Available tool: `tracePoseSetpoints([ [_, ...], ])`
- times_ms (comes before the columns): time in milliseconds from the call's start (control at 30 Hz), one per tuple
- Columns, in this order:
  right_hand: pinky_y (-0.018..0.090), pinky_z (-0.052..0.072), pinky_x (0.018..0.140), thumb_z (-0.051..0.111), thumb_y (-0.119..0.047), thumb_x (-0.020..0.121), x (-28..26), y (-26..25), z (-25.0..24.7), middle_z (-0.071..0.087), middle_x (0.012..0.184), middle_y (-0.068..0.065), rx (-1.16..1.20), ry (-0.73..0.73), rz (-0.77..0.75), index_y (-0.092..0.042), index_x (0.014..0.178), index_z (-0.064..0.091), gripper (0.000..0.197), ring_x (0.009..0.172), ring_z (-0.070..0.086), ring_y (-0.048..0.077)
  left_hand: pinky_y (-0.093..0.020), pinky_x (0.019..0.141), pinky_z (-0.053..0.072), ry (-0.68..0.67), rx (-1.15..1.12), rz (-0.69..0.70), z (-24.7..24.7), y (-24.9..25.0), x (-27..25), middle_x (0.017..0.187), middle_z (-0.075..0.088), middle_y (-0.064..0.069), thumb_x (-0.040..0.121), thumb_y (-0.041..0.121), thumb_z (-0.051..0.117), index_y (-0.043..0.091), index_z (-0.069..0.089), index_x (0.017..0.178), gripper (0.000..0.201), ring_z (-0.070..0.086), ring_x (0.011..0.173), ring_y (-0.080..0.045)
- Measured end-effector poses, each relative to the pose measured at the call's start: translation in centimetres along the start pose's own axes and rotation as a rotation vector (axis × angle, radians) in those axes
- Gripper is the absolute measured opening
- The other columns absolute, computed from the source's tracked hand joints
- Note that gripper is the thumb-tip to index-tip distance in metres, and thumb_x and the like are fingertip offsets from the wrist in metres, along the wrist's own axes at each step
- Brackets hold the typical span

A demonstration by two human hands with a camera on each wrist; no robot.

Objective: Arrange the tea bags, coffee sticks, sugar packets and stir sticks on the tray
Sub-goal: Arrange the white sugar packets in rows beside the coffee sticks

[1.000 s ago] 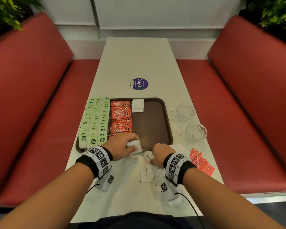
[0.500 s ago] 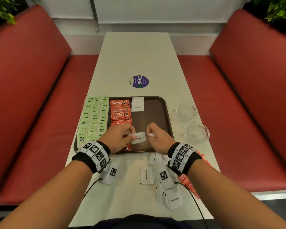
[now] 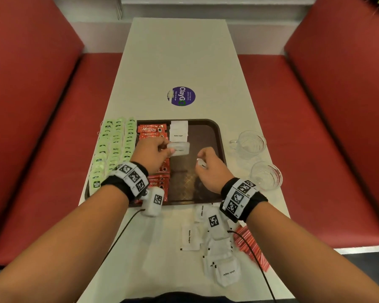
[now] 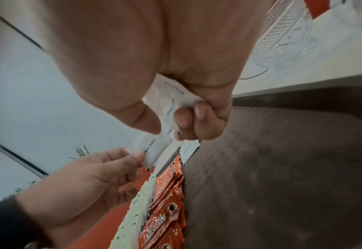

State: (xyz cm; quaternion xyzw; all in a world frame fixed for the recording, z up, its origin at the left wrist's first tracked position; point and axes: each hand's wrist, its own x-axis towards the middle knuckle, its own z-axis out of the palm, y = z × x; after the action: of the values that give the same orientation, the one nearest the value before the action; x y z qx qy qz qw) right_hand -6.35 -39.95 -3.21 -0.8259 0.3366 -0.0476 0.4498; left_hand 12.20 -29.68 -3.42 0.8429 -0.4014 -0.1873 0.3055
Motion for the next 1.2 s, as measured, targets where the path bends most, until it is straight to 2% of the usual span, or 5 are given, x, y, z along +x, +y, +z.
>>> tracePoseSetpoints([
  [200,0.029,0.037,0.061,0.051,-0.022,0.098,0.8,0.7,-0.6,0.049,0.073,-0.001,-0.004,0.033,0.05,-0.016,0.085,0.045,0.015,0.062,0.043,0.014,-0.03,0.082,0.048,-0.035,0.137,-0.134,1.3,-1.2,6.9,0.091,0.065,0.002,0.086,0.026,0.074,0.022,0.065,0.098,0.015,0.063,0.091,-0.021],
  [633,0.025,0.047,0.067,0.062,-0.019,0.09,1.6,1.8,-1.2,0.063,0.087,-0.002,-0.015,0.032,0.005,-0.018,0.089,0.061,0.002,0.08,0.059,0.015,-0.038,0.086,0.054,-0.103,0.365,-0.224,3.2,-0.6,10.4,0.108,0.068,-0.01,0.083,0.033,0.077,0.009,0.066,0.11,0.037,0.065,0.1,-0.03],
  [933,0.022,0.054,0.073,0.065,-0.015,0.094,3.0,1.5,-1.5,0.071,0.102,-0.002,0.063,0.064,0.015,-0.024,0.102,0.058,0.014,0.092,0.066,0.011,-0.027,0.052,0.036,-0.203,0.459,-0.214,2.8,-0.9,11.1,0.085,0.069,-0.008,0.083,0.042,0.071,0.012,0.062,0.072,0.033,0.057,0.064,-0.018],
  [1100,0.03,0.055,0.08,0.066,-0.014,0.092,3.7,2.0,-1.3,0.072,0.103,-0.001,0.077,0.072,0.03,-0.027,0.111,0.052,0.027,0.093,0.068,0.014,-0.032,0.08,0.046,-0.037,0.363,-0.034,1.3,1.5,9.5,0.106,0.068,-0.001,0.091,0.049,0.062,0.018,0.07,0.109,0.037,0.063,0.099,-0.023],
  [1200,0.029,0.054,0.079,0.067,-0.014,0.091,3.8,2.2,-1.3,0.072,0.1,-0.002,0.08,0.072,0.028,-0.027,0.111,0.051,0.028,0.09,0.068,0.013,-0.026,0.079,0.046,-0.206,0.142,0.195,0.2,3.6,6.8,0.095,0.069,0.011,0.09,0.052,0.064,0.026,0.074,0.098,0.028,0.061,0.088,-0.007],
])
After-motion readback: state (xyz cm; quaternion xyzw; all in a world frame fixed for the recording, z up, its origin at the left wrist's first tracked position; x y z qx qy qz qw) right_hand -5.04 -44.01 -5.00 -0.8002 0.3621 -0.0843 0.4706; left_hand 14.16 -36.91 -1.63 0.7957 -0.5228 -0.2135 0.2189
